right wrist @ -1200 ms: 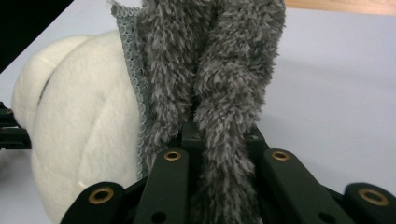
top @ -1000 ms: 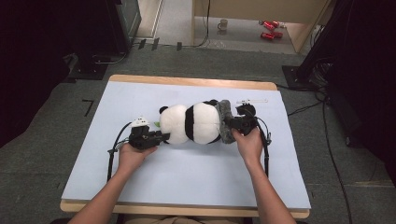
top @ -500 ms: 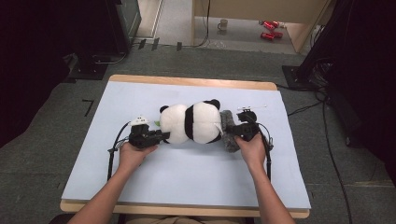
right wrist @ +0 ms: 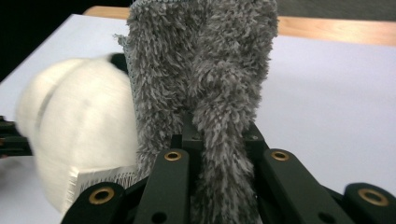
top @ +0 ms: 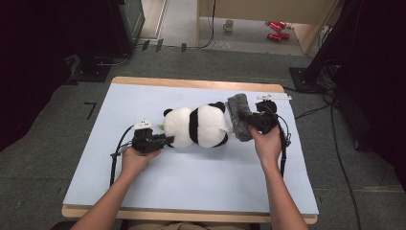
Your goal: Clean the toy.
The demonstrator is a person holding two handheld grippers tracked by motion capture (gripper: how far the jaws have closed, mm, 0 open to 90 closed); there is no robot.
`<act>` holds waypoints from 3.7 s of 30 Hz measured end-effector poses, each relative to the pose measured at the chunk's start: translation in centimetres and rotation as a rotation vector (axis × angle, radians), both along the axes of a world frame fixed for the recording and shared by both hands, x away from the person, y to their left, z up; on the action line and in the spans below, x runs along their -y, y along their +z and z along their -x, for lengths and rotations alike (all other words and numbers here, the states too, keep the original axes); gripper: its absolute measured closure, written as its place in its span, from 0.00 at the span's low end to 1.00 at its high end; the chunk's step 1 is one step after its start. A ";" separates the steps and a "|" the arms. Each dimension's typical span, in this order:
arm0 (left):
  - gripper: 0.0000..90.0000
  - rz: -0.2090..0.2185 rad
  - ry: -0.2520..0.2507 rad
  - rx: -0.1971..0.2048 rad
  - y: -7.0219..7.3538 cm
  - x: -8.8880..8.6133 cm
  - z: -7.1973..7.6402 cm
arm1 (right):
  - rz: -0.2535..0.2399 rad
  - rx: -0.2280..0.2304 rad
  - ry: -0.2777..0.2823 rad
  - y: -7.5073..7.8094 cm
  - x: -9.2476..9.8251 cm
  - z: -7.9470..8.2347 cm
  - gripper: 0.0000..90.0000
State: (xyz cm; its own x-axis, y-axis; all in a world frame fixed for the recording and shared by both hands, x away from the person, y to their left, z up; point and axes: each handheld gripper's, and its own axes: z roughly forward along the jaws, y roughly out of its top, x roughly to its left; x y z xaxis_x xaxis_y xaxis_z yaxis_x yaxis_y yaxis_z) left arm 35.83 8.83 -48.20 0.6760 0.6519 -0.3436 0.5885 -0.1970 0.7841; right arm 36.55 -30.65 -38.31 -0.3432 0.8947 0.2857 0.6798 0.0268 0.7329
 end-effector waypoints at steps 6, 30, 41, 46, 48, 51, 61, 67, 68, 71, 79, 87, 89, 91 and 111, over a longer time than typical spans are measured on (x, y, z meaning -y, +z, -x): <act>0.78 -0.006 -0.007 0.010 -0.1 -0.1 0.1 | 0.018 -0.012 0.053 -0.7 -2.3 -0.7 0.88; 0.77 0.003 -0.009 -0.008 0.0 -0.2 -0.1 | 0.132 -0.170 0.061 -5.9 -1.9 -0.4 0.89; 0.80 0.041 0.018 -0.087 0.6 -0.6 -0.6 | 0.083 -0.134 0.111 -4.4 -3.2 1.2 0.89; 0.80 0.059 -0.016 -0.125 1.9 -0.7 -0.1 | 0.049 -0.146 0.118 -3.1 -2.6 2.0 0.89; 0.80 0.051 -0.033 -0.146 2.4 -0.9 0.3 | 0.034 -0.169 0.123 -2.9 -2.3 2.5 0.89; 0.79 0.031 -0.061 -0.163 2.8 -0.9 0.7 | 0.041 -0.193 0.133 -2.9 -2.1 3.1 0.89; 0.75 0.004 -0.070 -0.110 2.3 -0.8 0.5 | 0.053 -0.222 0.106 -4.1 -1.4 2.6 0.89; 0.62 -0.039 -0.072 -0.034 2.7 -1.0 1.0 | 0.036 -0.151 0.059 -2.3 0.1 3.0 0.88; 0.60 -0.045 -0.073 -0.020 2.7 -1.0 1.1 | 0.027 -0.131 0.054 -1.6 0.3 3.2 0.88; 0.54 -0.069 -0.080 0.047 3.1 -1.3 1.6 | 0.016 -0.091 0.059 -0.3 0.3 3.6 0.88; 0.47 -0.066 -0.087 0.072 3.2 -2.5 2.6 | 0.014 -0.038 0.126 1.6 -1.6 4.6 0.88; 0.47 -0.089 -0.121 0.084 3.0 -1.8 3.1 | 0.001 0.005 0.150 3.3 -1.8 5.4 0.88; 0.47 -0.094 -0.127 0.091 2.9 -1.6 3.2 | -0.007 0.016 0.149 3.8 -1.6 5.6 0.88; 0.48 -0.091 -0.129 0.090 2.8 -1.4 3.1 | -0.005 0.026 0.158 4.3 -1.8 5.8 0.88; 0.36 -0.090 -0.178 0.150 2.7 -1.2 3.2 | 0.075 -0.036 0.227 0.9 -5.9 4.0 0.88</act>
